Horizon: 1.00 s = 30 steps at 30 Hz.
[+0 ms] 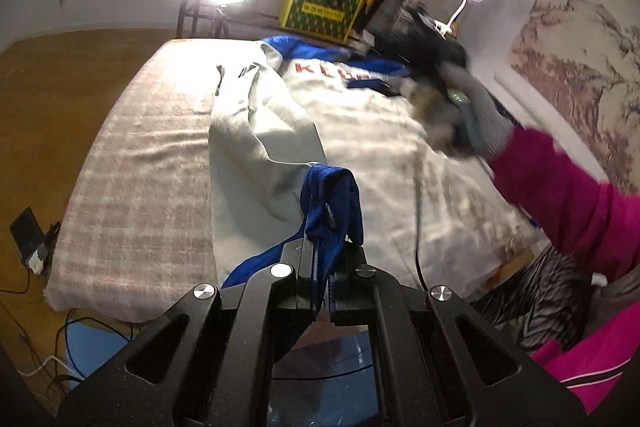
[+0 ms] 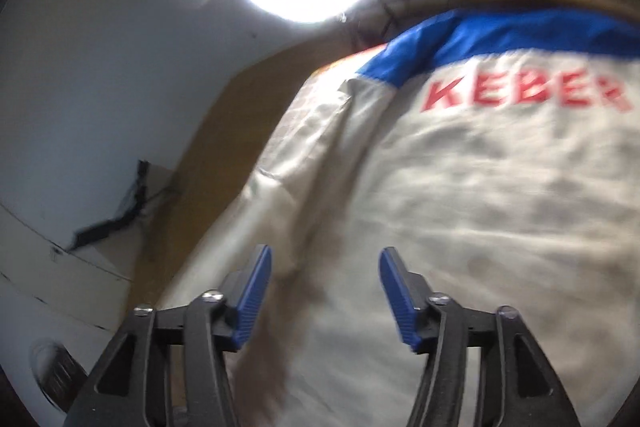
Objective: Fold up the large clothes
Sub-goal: 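Carry the sleeve across the jacket back and open the left tool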
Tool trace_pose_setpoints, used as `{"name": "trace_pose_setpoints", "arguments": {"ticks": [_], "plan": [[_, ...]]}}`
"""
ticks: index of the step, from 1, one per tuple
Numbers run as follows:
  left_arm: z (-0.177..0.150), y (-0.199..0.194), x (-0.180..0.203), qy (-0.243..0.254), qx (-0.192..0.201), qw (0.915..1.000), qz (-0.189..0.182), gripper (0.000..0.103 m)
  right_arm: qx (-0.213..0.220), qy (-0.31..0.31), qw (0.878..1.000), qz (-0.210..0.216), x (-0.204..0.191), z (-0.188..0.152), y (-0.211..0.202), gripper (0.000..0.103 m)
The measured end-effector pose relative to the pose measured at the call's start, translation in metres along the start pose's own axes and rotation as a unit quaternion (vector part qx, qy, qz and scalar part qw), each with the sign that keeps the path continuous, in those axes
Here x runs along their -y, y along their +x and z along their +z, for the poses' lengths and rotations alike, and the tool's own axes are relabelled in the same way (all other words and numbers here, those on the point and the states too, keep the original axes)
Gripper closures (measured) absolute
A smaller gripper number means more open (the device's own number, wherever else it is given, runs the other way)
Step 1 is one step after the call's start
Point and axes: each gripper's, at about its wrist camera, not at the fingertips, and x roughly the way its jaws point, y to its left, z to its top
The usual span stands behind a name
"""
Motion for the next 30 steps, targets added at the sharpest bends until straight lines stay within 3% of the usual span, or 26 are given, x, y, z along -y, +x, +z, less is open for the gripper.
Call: {"name": "trace_pose_setpoints", "arguments": {"ticks": [3, 9, 16, 17, 19, 21, 22, 24, 26, 30], "plan": [[-0.007, 0.008, 0.007, 0.023, -0.015, 0.9996, 0.001, 0.103, -0.004, 0.029, 0.999, 0.016, -0.003, 0.017, 0.028, 0.038], [-0.019, 0.025, 0.024, 0.072, -0.043, 0.9965, 0.001, 0.103, -0.012, 0.021, 0.998, -0.051, -0.025, 0.053, 0.071, 0.036], [-0.037, 0.040, 0.038, 0.135, -0.083, 0.9872, 0.015, 0.103, -0.031, -0.001, 0.992, -0.123, -0.037, 0.076, 0.102, 0.037], [-0.039, 0.041, 0.038, 0.140, -0.086, 0.9864, 0.016, 0.102, -0.037, -0.009, 0.990, -0.139, -0.037, 0.077, 0.104, 0.039], [-0.040, 0.039, 0.039, 0.143, -0.088, 0.9858, 0.014, 0.103, -0.051, -0.025, 0.985, -0.164, -0.030, 0.075, 0.106, 0.066], [-0.041, 0.038, 0.039, 0.144, -0.090, 0.9854, 0.011, 0.103, -0.054, -0.038, 0.982, -0.177, -0.020, 0.072, 0.095, 0.075], [-0.042, 0.037, 0.040, 0.146, -0.091, 0.9851, 0.012, 0.103, -0.051, -0.040, 0.981, -0.183, -0.011, 0.069, 0.090, 0.086], [-0.045, 0.035, 0.042, 0.154, -0.093, 0.9836, 0.012, 0.103, -0.042, -0.032, 0.978, -0.201, 0.009, 0.069, 0.072, 0.092], [-0.048, 0.036, 0.045, 0.158, -0.102, 0.9821, 0.014, 0.102, -0.028, -0.013, 0.977, -0.210, 0.031, 0.070, 0.058, 0.092], [-0.052, 0.026, 0.045, 0.130, -0.113, 0.9850, 0.000, 0.101, -0.010, 0.004, 0.982, -0.191, 0.048, 0.060, 0.024, 0.067]]}}
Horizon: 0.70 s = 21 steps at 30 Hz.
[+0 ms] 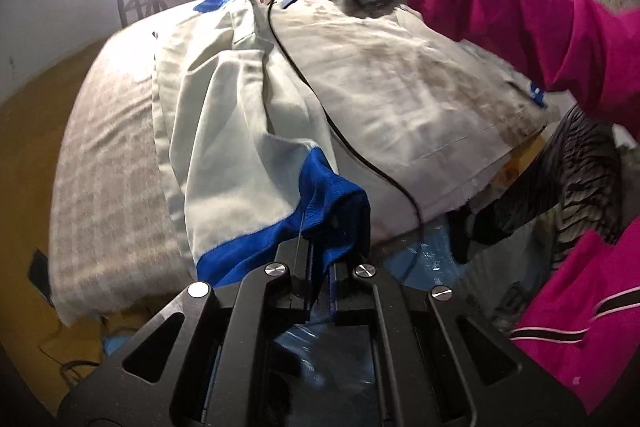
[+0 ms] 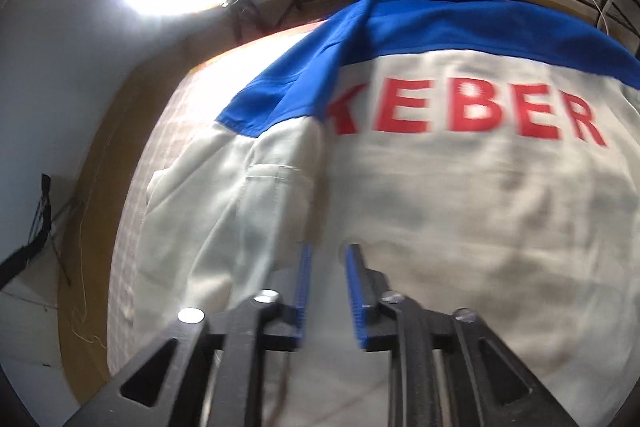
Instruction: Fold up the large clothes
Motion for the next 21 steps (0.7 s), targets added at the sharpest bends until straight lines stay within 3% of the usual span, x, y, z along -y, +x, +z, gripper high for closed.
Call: {"name": "trace_pose_setpoints", "arguments": {"ticks": [4, 9, 10, 11, 13, 17, 19, 21], "plan": [[-0.011, -0.026, 0.000, -0.032, 0.011, 0.9985, -0.044, 0.098, -0.003, -0.023, 0.997, 0.071, 0.004, -0.026, -0.031, 0.061], [-0.015, -0.049, -0.013, -0.074, 0.034, 0.9966, -0.012, 0.094, -0.017, -0.052, 0.988, 0.142, -0.005, -0.065, -0.066, 0.049], [-0.013, -0.048, -0.016, -0.081, 0.037, 0.9960, -0.004, 0.090, -0.019, -0.056, 0.987, 0.152, -0.009, -0.073, -0.067, 0.045], [-0.010, -0.044, -0.017, -0.087, 0.039, 0.9954, -0.002, 0.079, -0.019, -0.061, 0.985, 0.158, -0.012, -0.080, -0.070, 0.043], [-0.003, -0.033, -0.016, -0.093, 0.039, 0.9949, -0.005, 0.068, -0.016, -0.073, 0.985, 0.155, -0.017, -0.090, -0.076, 0.040], [0.012, -0.008, -0.013, -0.091, 0.029, 0.9954, -0.005, 0.068, -0.018, -0.078, 0.988, 0.133, -0.020, -0.098, -0.069, 0.039], [0.018, 0.002, -0.012, -0.086, 0.031, 0.9957, 0.015, 0.068, -0.018, -0.070, 0.990, 0.122, -0.021, -0.097, -0.059, 0.039], [0.019, 0.014, -0.019, -0.110, 0.024, 0.9937, 0.005, 0.068, -0.016, -0.066, 0.993, 0.095, -0.021, -0.095, -0.045, 0.039]]}}
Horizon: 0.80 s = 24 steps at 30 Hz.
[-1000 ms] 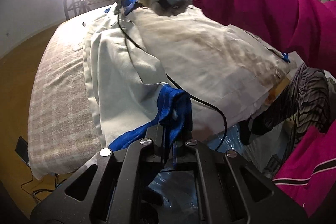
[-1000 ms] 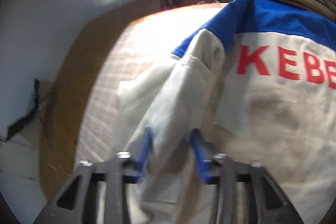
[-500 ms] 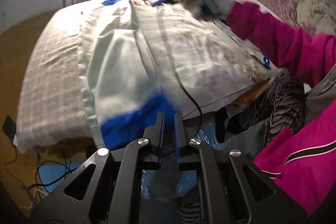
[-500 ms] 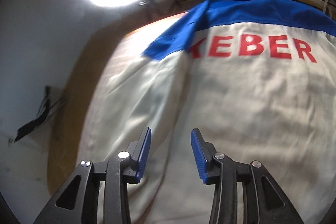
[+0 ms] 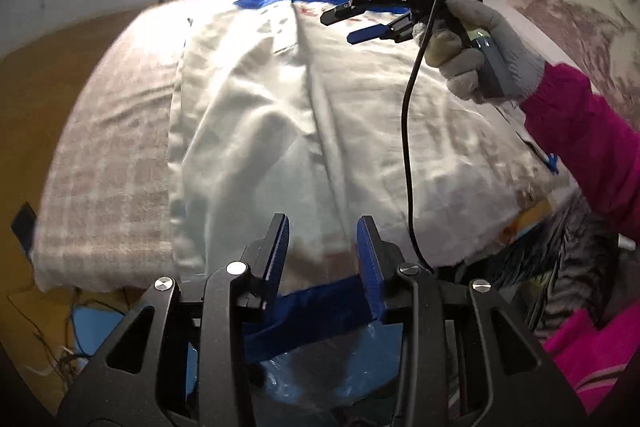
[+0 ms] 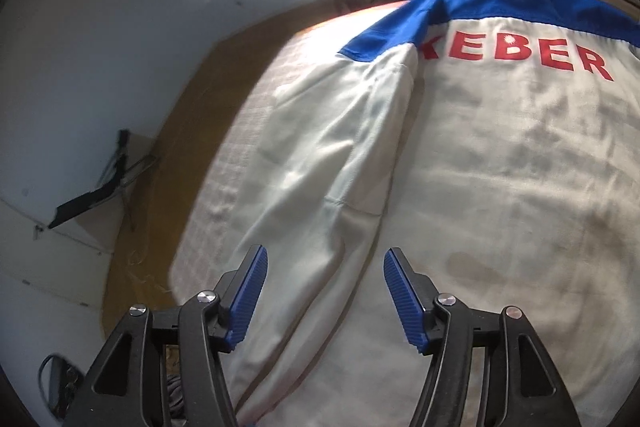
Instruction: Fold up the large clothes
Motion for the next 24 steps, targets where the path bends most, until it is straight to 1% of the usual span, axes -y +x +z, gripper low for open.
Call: {"name": "trace_pose_setpoints", "arguments": {"ticks": [2, 5, 6, 7, 9, 10, 11, 12, 13, 14, 15, 16, 17, 18, 19, 20, 21, 22, 23, 24], "plan": [[-0.002, 0.008, -0.006, -0.021, -0.004, 0.9997, -0.007, 0.068, -0.006, 0.013, 1.000, -0.011, 0.005, 0.003, 0.017, 0.039], [-0.006, 0.022, -0.012, -0.041, -0.010, 0.9990, -0.011, 0.068, -0.020, 0.027, 0.999, -0.017, 0.006, 0.007, 0.039, 0.043], [-0.008, 0.027, -0.012, -0.046, -0.016, 0.9986, -0.018, 0.068, -0.024, 0.027, 0.999, -0.021, 0.006, 0.008, 0.046, 0.050], [-0.009, 0.031, -0.011, -0.050, -0.021, 0.9982, -0.025, 0.068, -0.031, 0.025, 0.999, -0.025, 0.005, 0.008, 0.052, 0.060], [-0.011, 0.038, -0.005, -0.052, -0.029, 0.9975, -0.038, 0.068, -0.040, 0.022, 0.998, -0.038, 0.002, 0.010, 0.061, 0.067], [-0.012, 0.041, 0.000, -0.044, -0.032, 0.9978, -0.039, 0.065, -0.039, 0.018, 0.998, -0.040, 0.001, 0.010, 0.062, 0.072], [-0.013, 0.045, 0.005, -0.032, -0.034, 0.9985, -0.028, 0.059, -0.040, 0.012, 0.998, -0.039, -0.001, 0.011, 0.064, 0.075], [-0.014, 0.047, 0.008, -0.026, -0.034, 0.9990, -0.015, 0.059, -0.040, 0.006, 0.998, -0.040, -0.002, 0.012, 0.064, 0.079], [-0.014, 0.054, 0.010, -0.019, -0.038, 0.9991, 0.004, 0.059, -0.041, 0.000, 0.998, -0.041, -0.003, 0.013, 0.064, 0.081], [-0.015, 0.059, 0.010, -0.015, -0.045, 0.9988, 0.014, 0.062, -0.041, -0.005, 0.998, -0.041, -0.004, 0.014, 0.063, 0.081], [-0.015, 0.063, 0.009, -0.015, -0.048, 0.9985, 0.020, 0.069, -0.038, -0.014, 0.998, -0.039, -0.006, 0.015, 0.062, 0.080], [-0.016, 0.067, 0.008, -0.015, -0.052, 0.9982, 0.026, 0.085, -0.031, -0.026, 0.998, -0.046, -0.008, 0.016, 0.059, 0.076], [-0.016, 0.069, 0.008, -0.015, -0.052, 0.9982, 0.026, 0.089, -0.027, -0.032, 0.998, -0.055, -0.010, 0.018, 0.056, 0.069], [-0.016, 0.068, 0.008, -0.012, -0.051, 0.9983, 0.025, 0.092, -0.022, -0.036, 0.997, -0.060, -0.011, 0.021, 0.055, 0.053], [-0.015, 0.067, 0.008, -0.012, -0.048, 0.9985, 0.022, 0.096, -0.019, -0.038, 0.997, -0.060, -0.010, 0.023, 0.054, 0.040], [-0.015, 0.064, 0.008, -0.012, -0.044, 0.9988, 0.016, 0.099, -0.018, -0.039, 0.997, -0.061, -0.010, 0.025, 0.056, 0.040], [-0.014, 0.060, 0.010, -0.012, -0.040, 0.9991, 0.007, 0.100, -0.021, -0.041, 0.997, -0.064, -0.010, 0.028, 0.059, 0.048], [-0.013, 0.054, 0.011, -0.013, -0.033, 0.9994, -0.001, 0.100, -0.027, -0.042, 0.997, -0.062, -0.010, 0.028, 0.064, 0.076], [-0.012, 0.049, 0.013, -0.012, -0.027, 0.9995, -0.009, 0.100, -0.034, -0.040, 0.997, -0.061, -0.010, 0.028, 0.068, 0.087], [-0.010, 0.042, 0.016, -0.008, -0.020, 0.9996, -0.017, 0.100, -0.034, -0.040, 0.997, -0.064, -0.011, 0.027, 0.069, 0.094]]}}
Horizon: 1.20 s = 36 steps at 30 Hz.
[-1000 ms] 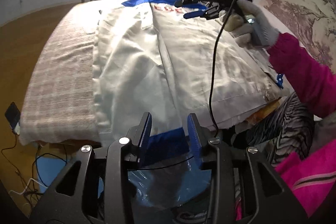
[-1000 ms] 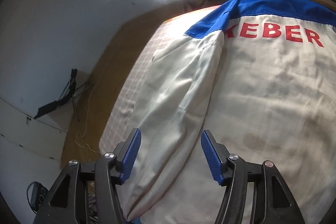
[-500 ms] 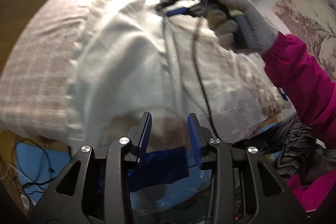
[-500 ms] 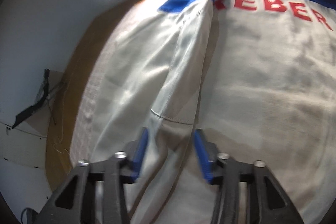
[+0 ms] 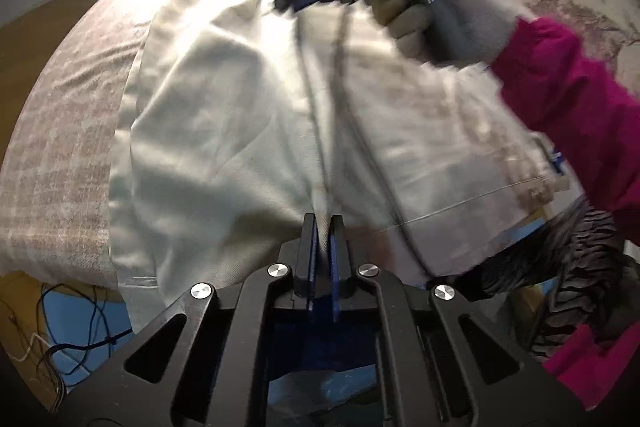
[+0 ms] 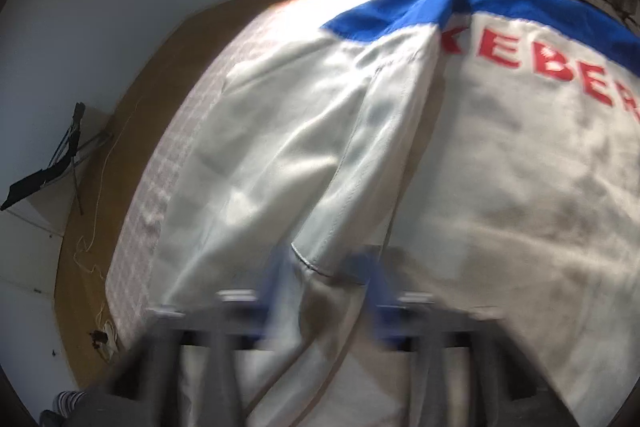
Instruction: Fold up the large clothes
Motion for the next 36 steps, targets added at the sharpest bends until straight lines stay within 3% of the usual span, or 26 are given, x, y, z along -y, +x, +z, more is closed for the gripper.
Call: {"name": "trace_pose_setpoints", "arguments": {"ticks": [1, 3, 5, 6, 9, 12, 13, 16, 17, 19, 21, 23, 25, 28, 31, 34, 36], "plan": [[0.001, -0.005, 0.002, 0.005, 0.006, 1.0000, -0.002, 0.100, 0.004, -0.005, 1.000, 0.002, -0.002, -0.002, -0.003, 0.100], [0.001, -0.010, 0.008, 0.018, 0.015, 0.9997, 0.003, 0.100, 0.025, -0.024, 0.999, 0.007, -0.003, -0.005, -0.017, 0.101], [-0.002, 0.000, 0.011, 0.033, -0.009, 0.9994, 0.001, 0.100, 0.037, -0.019, 0.999, 0.011, 0.008, -0.010, -0.027, 0.101], [-0.004, 0.006, 0.011, 0.033, -0.022, 0.9992, -0.001, 0.100, 0.029, -0.026, 0.999, -0.013, 0.013, -0.013, -0.026, 0.100], [-0.013, 0.001, 0.005, 0.016, -0.039, 0.9989, -0.020, 0.094, 0.007, -0.055, 0.996, -0.072, 0.013, -0.020, -0.020, 0.067], [-0.020, -0.033, -0.014, -0.025, 0.001, 0.9993, -0.028, 0.093, 0.026, -0.065, 0.995, -0.074, 0.011, -0.022, -0.037, 0.065], [-0.023, -0.041, -0.022, -0.042, 0.014, 0.9987, -0.025, 0.089, 0.035, -0.064, 0.995, -0.066, 0.009, -0.021, -0.046, 0.065], [-0.035, -0.059, -0.058, -0.114, 0.043, 0.9925, -0.002, 0.062, 0.049, -0.079, 0.995, -0.035, -0.012, -0.015, -0.061, 0.064], [-0.038, -0.057, -0.070, -0.140, 0.043, 0.9893, 0.003, 0.060, 0.049, -0.087, 0.995, -0.028, -0.023, -0.011, -0.061, 0.063], [-0.040, -0.048, -0.086, -0.167, 0.029, 0.9854, 0.005, 0.060, 0.048, -0.104, 0.993, -0.007, -0.048, -0.007, -0.060, 0.053], [-0.042, -0.035, -0.095, -0.186, 0.013, 0.9824, 0.005, 0.060, 0.039, -0.119, 0.992, 0.006, -0.071, -0.006, -0.051, 0.051], [-0.046, -0.019, -0.106, -0.221, -0.006, 0.9751, -0.016, 0.060, 0.024, -0.137, 0.990, 0.010, -0.092, -0.008, -0.037, 0.051], [-0.052, -0.011, -0.112, -0.246, -0.012, 0.9682, -0.043, 0.060, 0.009, -0.158, 0.987, -0.005, -0.111, -0.008, -0.019, 0.051], [-0.053, -0.008, -0.108, -0.241, -0.011, 0.9692, -0.051, 0.060, -0.014, -0.168, 0.985, -0.033, -0.132, -0.006, 0.009, 0.051], [-0.053, -0.009, -0.101, -0.235, -0.011, 0.9701, -0.059, 0.085, -0.025, -0.175, 0.982, -0.069, -0.147, 0.001, 0.034, 0.050], [-0.050, -0.011, -0.097, -0.227, -0.003, 0.9718, -0.064, 0.095, -0.031, -0.173, 0.980, -0.095, -0.155, 0.010, 0.051, 0.047], [-0.049, -0.012, -0.097, -0.219, 0.002, 0.9739, -0.061, 0.096, -0.045, -0.171, 0.978, -0.112, -0.159, 0.012, 0.065, 0.049]]}}
